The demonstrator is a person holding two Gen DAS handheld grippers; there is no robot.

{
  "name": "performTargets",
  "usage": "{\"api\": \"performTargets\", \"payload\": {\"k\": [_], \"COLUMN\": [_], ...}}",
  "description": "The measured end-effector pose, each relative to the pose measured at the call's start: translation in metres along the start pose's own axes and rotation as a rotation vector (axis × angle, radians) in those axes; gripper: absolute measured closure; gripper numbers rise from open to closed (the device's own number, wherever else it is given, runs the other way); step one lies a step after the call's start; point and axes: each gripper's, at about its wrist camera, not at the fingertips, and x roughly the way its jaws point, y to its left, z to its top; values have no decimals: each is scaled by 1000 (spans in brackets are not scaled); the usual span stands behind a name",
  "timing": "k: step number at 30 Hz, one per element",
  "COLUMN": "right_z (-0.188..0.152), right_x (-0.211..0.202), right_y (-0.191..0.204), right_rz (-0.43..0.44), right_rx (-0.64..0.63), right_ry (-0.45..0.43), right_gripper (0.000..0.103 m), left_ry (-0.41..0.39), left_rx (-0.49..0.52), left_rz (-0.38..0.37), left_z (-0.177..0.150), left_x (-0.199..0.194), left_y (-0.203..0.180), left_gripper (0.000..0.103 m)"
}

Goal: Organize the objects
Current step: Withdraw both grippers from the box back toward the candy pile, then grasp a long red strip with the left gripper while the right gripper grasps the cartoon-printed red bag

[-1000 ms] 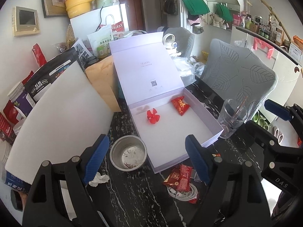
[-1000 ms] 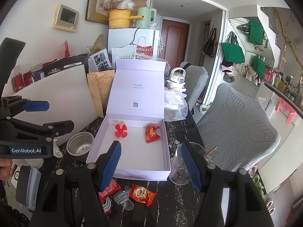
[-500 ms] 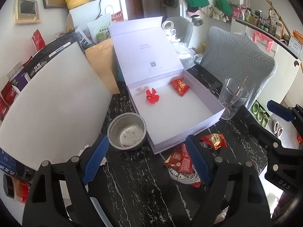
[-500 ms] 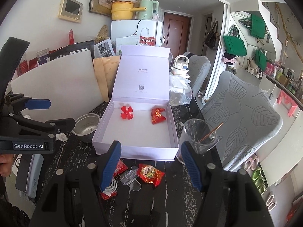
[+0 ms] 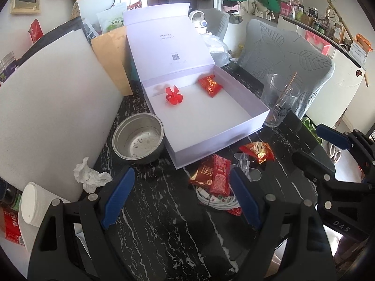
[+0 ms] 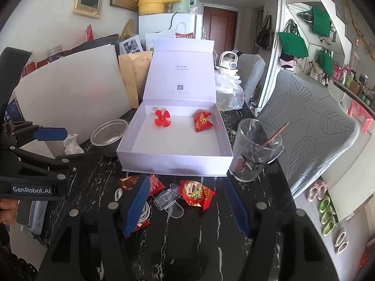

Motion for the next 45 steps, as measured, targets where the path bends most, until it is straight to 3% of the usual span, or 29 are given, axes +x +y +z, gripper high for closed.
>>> {"api": "performTargets", "payload": {"k": [16, 37, 45], "right_z": [-26, -30, -24], "right_x": [36, 106, 129], "right_y": [-8, -34, -38], "right_rz": [34, 88, 118], "right_rx": [-3, 40, 62], "right_ry": [55, 141, 168], "right_gripper": [36, 36, 36], "left_ry": [80, 154, 179], "left_rx": [0, 49, 94], "left_rz": [-86, -144, -167], "left_z": [-20, -9, -7], "left_x": [45, 107, 120], "left_y": [-11, -25, -30], "left_gripper": [20, 21, 36]}}
